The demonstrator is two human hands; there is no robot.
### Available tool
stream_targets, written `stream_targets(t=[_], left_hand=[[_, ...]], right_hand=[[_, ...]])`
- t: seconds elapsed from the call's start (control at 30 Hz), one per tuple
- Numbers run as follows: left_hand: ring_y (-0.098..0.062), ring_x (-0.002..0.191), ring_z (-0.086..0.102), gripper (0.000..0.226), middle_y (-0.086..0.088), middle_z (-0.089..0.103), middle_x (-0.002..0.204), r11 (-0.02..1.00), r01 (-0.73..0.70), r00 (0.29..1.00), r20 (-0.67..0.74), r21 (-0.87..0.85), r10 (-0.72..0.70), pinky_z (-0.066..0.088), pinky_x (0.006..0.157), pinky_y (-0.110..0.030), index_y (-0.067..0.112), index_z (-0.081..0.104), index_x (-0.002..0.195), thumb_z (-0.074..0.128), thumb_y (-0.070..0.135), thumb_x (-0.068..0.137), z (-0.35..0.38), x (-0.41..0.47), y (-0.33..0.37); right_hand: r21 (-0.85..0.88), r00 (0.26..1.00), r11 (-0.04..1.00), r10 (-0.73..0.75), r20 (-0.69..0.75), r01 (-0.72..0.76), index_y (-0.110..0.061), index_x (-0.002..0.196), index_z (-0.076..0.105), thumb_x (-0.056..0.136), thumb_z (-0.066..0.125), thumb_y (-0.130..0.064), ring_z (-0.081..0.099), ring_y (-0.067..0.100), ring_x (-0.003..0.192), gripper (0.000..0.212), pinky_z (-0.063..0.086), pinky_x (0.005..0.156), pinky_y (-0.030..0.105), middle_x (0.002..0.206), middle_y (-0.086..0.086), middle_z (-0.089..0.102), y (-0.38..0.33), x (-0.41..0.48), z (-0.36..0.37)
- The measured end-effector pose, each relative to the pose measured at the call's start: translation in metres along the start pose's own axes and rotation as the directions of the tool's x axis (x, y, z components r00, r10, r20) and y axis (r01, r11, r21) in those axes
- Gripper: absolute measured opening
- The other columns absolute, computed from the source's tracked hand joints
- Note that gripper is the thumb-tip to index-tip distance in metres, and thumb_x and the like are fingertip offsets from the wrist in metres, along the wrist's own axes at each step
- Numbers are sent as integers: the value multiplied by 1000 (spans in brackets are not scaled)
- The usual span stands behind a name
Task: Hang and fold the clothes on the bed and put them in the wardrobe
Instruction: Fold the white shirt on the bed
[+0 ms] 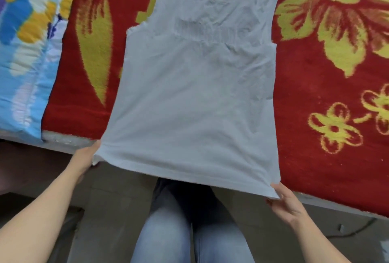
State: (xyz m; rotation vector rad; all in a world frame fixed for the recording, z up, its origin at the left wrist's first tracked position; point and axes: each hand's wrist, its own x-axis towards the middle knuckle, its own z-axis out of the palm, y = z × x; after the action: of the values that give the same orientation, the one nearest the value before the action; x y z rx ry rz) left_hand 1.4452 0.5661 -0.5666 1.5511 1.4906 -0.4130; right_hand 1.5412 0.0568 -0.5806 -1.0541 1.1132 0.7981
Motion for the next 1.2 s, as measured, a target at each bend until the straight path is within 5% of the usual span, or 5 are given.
stream_targets(t=[0.17, 0.37, 0.83, 1.0, 1.2], left_hand=[[-30, 76, 54, 50, -15, 56, 67, 901, -51, 998, -9, 432, 61, 34, 65, -34, 10, 49, 56, 53, 50, 87, 12, -2, 2], [-40, 114, 48, 46, -21, 46, 129, 759, -119, 963, -111, 641, 245, 40, 96, -51, 9, 47, 130, 50, 36, 93, 31, 10, 55], [-30, 113, 49, 47, -13, 43, 133, 658, -519, 817, 90, 546, 569, 48, 85, -44, 14, 38, 137, 48, 29, 94, 62, 74, 273], [-29, 115, 48, 44, -13, 47, 127, 601, -557, 779, 110, 573, 617, 45, 90, -44, 15, 42, 134, 51, 27, 92, 66, 102, 329], [-33, 115, 47, 46, -15, 49, 125, 542, -533, 753, 73, 649, 654, 43, 93, -45, 15, 43, 134, 53, 24, 90, 81, 131, 403]], right_hand=[[-575, 946, 816, -146, -288, -49, 1, 99, 61, 84, 54, 4, 54, 24, 71, 16, 41, 61, 30, 91, 16, 60, 17, 15, 7], [-823, 808, 568, -489, -330, 8, -1, 129, 48, 88, 58, -9, 51, 36, 114, 44, 42, 88, 38, 129, 20, 53, -18, 21, 54], [-979, 680, 96, -731, 54, 181, -10, 133, 45, 89, 53, -16, 34, 34, 125, 45, 37, 96, 44, 137, 18, 38, -198, 55, 255], [-985, 641, -122, -748, 172, 122, -13, 134, 45, 91, 52, -22, 36, 31, 126, 44, 36, 96, 42, 139, 12, 42, -259, 76, 293], [-969, 612, -217, -752, 244, 119, -13, 136, 42, 91, 51, -24, 41, 27, 124, 47, 39, 92, 42, 136, 7, 47, -333, 96, 322]])
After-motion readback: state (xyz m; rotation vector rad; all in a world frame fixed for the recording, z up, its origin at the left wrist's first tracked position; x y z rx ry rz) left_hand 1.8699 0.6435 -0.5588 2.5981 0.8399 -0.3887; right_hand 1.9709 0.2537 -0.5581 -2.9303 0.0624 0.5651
